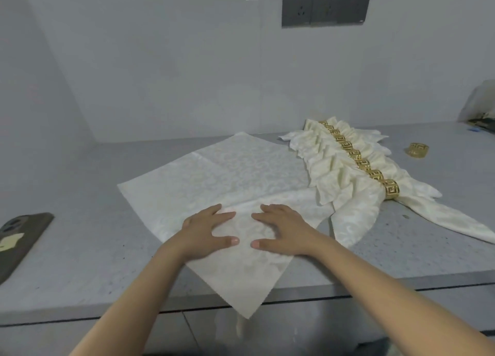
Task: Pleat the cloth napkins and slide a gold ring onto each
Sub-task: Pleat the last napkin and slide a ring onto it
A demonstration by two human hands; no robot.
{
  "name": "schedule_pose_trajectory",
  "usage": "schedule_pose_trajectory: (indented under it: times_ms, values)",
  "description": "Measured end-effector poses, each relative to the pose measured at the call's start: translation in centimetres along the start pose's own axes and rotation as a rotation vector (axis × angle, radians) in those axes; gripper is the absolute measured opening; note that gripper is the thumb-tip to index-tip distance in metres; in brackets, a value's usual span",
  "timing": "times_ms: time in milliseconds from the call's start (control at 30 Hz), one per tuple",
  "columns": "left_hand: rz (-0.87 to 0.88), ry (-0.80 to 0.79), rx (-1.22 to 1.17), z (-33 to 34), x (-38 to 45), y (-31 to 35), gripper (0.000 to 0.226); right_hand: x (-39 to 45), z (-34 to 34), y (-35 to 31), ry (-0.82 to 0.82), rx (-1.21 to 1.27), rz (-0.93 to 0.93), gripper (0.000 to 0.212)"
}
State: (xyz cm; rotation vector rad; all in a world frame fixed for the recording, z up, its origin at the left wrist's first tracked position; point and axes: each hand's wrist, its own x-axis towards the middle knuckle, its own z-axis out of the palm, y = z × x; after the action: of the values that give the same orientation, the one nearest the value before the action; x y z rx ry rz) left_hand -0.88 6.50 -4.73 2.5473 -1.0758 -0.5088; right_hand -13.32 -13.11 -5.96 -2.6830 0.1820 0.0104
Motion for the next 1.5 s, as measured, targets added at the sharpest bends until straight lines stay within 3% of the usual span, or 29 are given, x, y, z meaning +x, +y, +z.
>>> schedule_pose_trajectory:
  times_ms: [100, 267, 533, 667, 833, 967, 1067, 1167, 1367, 1500]
  values:
    - [-0.023, -0.080, 0.002, -0.8, 0.1, -2.0, 0.102, 1.1, 0.3, -0.6, -0.047, 0.051, -0.021, 0.075]
    - [-0.035, -0.047, 0.039, -1.8, -0.8, -3.6, 0.080, 2.9, 1.3, -2.3, 0.033, 0.129, -0.055, 0.059]
    - [-0.125, -0.008, 0.057, -2.9, -2.8, -6.8, 0.079, 5.2, 2.4, -5.5, -0.011, 0.102, -0.132, 0.054]
    - [-0.192, 0.035, 0.023, -3.2, -4.6, -7.3, 0.078, 5.3, 2.7, -6.7, 0.008, 0.219, -0.171, 0.047]
    - [-0.237, 0.244, 0.020, -2.8, -6.5, -6.1, 0.053, 4.2, 3.2, -7.3, 0.129, 0.204, -0.157, 0.025]
    - [-0.223, 0.318, -0.075, -3.2, -8.1, -5.2, 0.018, 2.7, 1.4, -8.5, 0.149, 0.119, -0.185, 0.022]
    - [-0.188, 0.290, -0.174, -4.1, -8.6, -5.0, 0.012, 2.1, -0.6, -8.7, 0.091, 0.106, -0.183, 0.027]
    - [-0.149, 0.214, -0.239, -5.4, -8.7, -4.5, 0.021, 1.4, -2.7, -8.7, 0.018, 0.145, -0.147, 0.026]
    - [-0.160, -0.078, -0.216, -9.5, -8.3, -3.5, 0.038, 1.4, -6.7, -8.9, -0.194, 0.319, -0.148, 0.017]
    - [-0.193, -0.006, -0.068, -12.2, -5.2, -3.4, 0.037, 5.3, -7.5, -8.3, -0.126, 0.278, -0.090, 0.019]
